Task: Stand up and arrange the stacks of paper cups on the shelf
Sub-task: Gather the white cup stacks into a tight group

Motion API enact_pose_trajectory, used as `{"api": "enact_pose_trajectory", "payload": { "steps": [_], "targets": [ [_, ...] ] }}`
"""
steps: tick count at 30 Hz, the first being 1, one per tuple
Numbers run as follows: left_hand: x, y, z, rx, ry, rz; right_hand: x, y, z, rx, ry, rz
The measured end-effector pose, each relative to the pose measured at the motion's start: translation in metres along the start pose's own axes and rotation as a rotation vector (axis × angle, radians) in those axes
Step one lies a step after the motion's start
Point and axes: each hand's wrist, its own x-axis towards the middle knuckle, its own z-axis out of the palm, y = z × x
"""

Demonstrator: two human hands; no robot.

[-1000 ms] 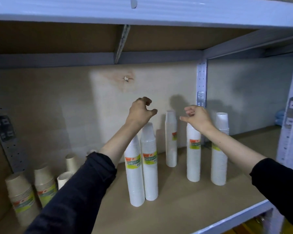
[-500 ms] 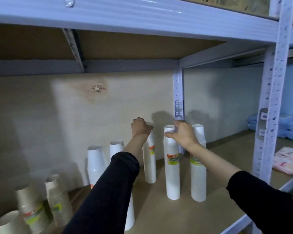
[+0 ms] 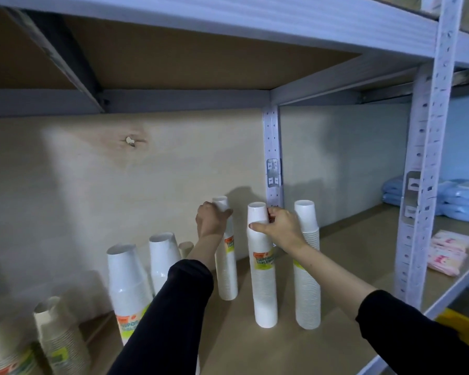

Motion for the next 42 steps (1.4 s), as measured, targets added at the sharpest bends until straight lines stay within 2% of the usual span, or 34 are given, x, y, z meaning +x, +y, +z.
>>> {"api": "enact_pose_trajectory", "payload": {
  "steps": [5,14,19,27,30,34,42],
  "targets": [
    [-0.013,0.002,-0.004,-0.048,0.039,0.037,-0.005,-0.005,-0.002,0.037,0.056,0.023],
    [-0.067,0.008,-0.047,-0.221,0.041,0.219,-0.032,-0.027,-0.034,0.058,0.185,0.041],
    [-0.109,0.003,-0.075,-0.2,0.056,0.299,-0.059,-0.047,-0.06,0.094,0.193,0.02],
    [-0.165,-0.028,-0.12,-0.187,0.061,0.375,-0.103,-0.077,-0.054,0.174,0.024,-0.067],
    [-0.174,-0.041,-0.139,-0.171,0.089,0.351,-0.115,-0.088,-0.041,0.166,-0.069,-0.095],
    [-0.176,-0.063,-0.162,-0.131,0.122,0.324,-0.122,-0.098,-0.017,0.272,-0.178,-0.114],
    [-0.174,-0.091,-0.186,-0.089,0.111,0.272,-0.128,-0.105,0.018,0.367,-0.295,-0.095]
  ]
}}
